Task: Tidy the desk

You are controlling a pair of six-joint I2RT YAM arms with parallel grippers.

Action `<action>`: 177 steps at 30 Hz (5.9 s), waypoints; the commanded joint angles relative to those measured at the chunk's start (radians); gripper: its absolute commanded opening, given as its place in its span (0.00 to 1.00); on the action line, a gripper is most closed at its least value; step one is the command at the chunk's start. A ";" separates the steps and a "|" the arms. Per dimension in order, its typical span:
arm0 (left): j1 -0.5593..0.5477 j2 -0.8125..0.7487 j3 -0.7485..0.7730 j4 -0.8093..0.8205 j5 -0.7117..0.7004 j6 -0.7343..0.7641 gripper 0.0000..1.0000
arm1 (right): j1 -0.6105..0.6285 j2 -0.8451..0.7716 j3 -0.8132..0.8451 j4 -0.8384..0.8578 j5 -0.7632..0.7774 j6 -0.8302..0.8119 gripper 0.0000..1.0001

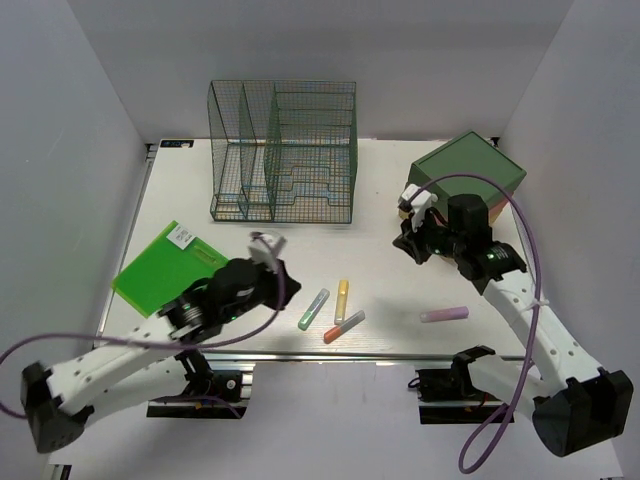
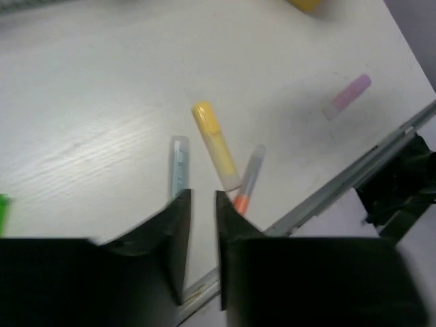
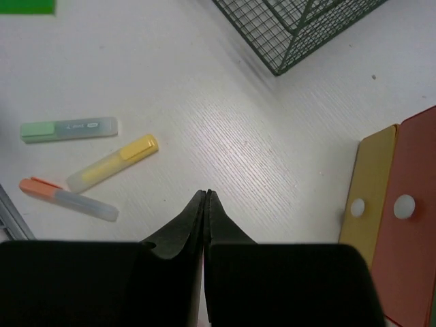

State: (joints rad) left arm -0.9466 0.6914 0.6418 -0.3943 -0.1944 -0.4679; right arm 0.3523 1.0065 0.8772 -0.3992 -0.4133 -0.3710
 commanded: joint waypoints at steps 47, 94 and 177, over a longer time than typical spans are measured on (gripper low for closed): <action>0.023 1.860 0.923 1.359 0.019 -0.827 0.58 | -0.095 -0.244 -0.158 0.550 0.475 0.250 0.04; 0.023 1.789 0.804 1.362 0.130 -0.891 0.22 | -0.095 -0.247 -0.188 0.570 0.473 0.233 0.04; 0.109 0.091 0.067 0.092 0.085 0.362 0.83 | -0.145 0.022 -0.425 -0.280 0.272 -1.115 0.78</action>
State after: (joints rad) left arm -0.8394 0.7883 0.7124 -0.3069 -0.1200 -0.1158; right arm 0.2111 0.9806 0.4698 -0.7471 -0.1581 -1.4528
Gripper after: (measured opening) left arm 0.824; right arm 0.779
